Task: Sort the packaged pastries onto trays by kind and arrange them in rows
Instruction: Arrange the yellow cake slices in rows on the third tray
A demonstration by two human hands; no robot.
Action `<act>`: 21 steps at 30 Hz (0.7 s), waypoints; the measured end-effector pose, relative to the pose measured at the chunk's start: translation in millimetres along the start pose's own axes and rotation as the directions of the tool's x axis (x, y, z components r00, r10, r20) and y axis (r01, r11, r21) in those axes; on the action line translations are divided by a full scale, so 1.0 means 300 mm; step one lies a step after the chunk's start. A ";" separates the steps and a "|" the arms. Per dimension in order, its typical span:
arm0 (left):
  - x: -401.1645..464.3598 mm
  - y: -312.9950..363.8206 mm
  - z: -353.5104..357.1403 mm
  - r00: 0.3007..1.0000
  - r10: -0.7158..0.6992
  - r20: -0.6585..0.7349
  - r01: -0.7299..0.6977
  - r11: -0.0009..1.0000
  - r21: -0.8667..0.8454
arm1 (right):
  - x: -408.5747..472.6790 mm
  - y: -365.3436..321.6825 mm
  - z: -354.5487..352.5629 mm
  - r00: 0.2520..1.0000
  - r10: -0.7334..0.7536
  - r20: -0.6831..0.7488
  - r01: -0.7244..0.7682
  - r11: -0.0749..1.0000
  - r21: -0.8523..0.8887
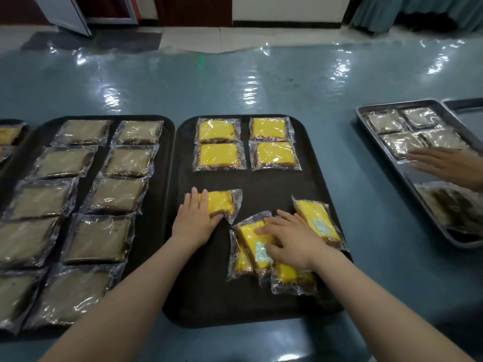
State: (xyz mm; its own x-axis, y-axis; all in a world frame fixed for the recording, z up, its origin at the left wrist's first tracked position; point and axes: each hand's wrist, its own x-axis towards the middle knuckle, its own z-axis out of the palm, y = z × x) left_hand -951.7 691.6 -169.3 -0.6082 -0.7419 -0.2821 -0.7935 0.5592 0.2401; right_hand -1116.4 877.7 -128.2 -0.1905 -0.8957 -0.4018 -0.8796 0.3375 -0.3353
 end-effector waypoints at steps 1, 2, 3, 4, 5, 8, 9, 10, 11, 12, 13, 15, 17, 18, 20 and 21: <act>0.021 0.009 -0.006 1.000 0.006 -0.007 -0.006 1.000 -0.014 | -0.002 0.002 -0.002 1.000 0.003 -0.008 -0.003 1.000 0.008; 0.039 0.013 -0.009 1.000 0.012 -0.020 -0.013 1.000 -0.027 | -0.004 0.003 -0.003 1.000 0.007 -0.017 -0.007 1.000 0.016; 0.051 0.013 -0.010 0.999 0.024 -0.044 -0.026 0.999 -0.031 | -0.003 0.004 -0.003 1.000 0.012 -0.022 -0.011 1.000 0.024; 0.052 0.008 -0.008 0.996 0.048 -0.078 -0.051 0.998 -0.030 | -0.001 0.003 -0.003 1.000 0.015 -0.021 -0.015 0.999 0.033; 0.043 0.002 -0.004 0.989 0.086 -0.118 -0.090 0.995 -0.034 | 0.003 0.003 -0.004 1.000 0.023 -0.018 -0.022 0.999 0.050; -0.012 -0.022 0.024 0.961 0.179 -0.209 -0.204 0.974 -0.102 | 0.030 -0.001 -0.017 0.998 0.063 -0.031 -0.059 0.990 0.125; -0.031 -0.035 0.035 0.961 0.180 -0.208 -0.208 0.970 -0.122 | 0.044 -0.007 -0.021 0.996 0.071 -0.053 -0.063 0.989 0.137; -0.047 -0.048 0.047 0.967 0.173 -0.190 -0.200 0.971 -0.134 | 0.062 -0.014 -0.024 0.994 0.075 -0.082 -0.063 0.988 0.139; -0.062 -0.062 0.058 0.975 0.163 -0.154 -0.184 0.973 -0.136 | 0.081 -0.023 -0.026 0.991 0.078 -0.109 -0.063 0.989 0.135; -0.073 -0.072 0.068 0.982 0.154 -0.112 -0.168 0.977 -0.131 | 0.103 -0.034 -0.026 0.988 0.082 -0.127 -0.065 0.989 0.133; -0.081 -0.080 0.076 0.986 0.148 -0.075 -0.157 0.980 -0.126 | 0.127 -0.044 -0.026 0.987 0.086 -0.135 -0.067 0.989 0.133; -0.084 -0.088 0.081 0.988 0.150 -0.033 -0.153 0.981 -0.123 | 0.175 -0.070 -0.019 0.988 0.075 -0.133 -0.058 0.990 0.126; -0.079 -0.090 0.076 0.987 0.162 -0.018 -0.163 0.979 -0.125 | 0.217 -0.097 -0.007 0.990 0.031 -0.138 -0.018 0.995 0.098; -0.077 -0.091 0.073 0.986 0.167 -0.013 -0.167 0.978 -0.128 | 0.234 -0.109 0.000 0.991 0.002 -0.137 0.009 0.997 0.080; -0.074 -0.095 0.068 0.985 0.174 -0.004 -0.173 0.975 -0.137 | 0.262 -0.120 0.011 0.993 -0.044 -0.110 0.048 0.998 0.035; -0.073 -0.099 0.066 0.984 0.179 -0.001 -0.178 0.974 -0.142 | 0.272 -0.118 0.014 0.995 -0.048 -0.089 0.049 0.999 0.009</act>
State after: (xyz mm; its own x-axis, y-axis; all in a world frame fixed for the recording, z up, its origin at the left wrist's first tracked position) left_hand -915.3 698.5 -188.8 -0.7406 -0.6300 -0.2336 -0.6618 0.6237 0.4161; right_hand -1098.8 793.8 -152.8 -0.1862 -0.9331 -0.3078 -0.8840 0.2958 -0.3619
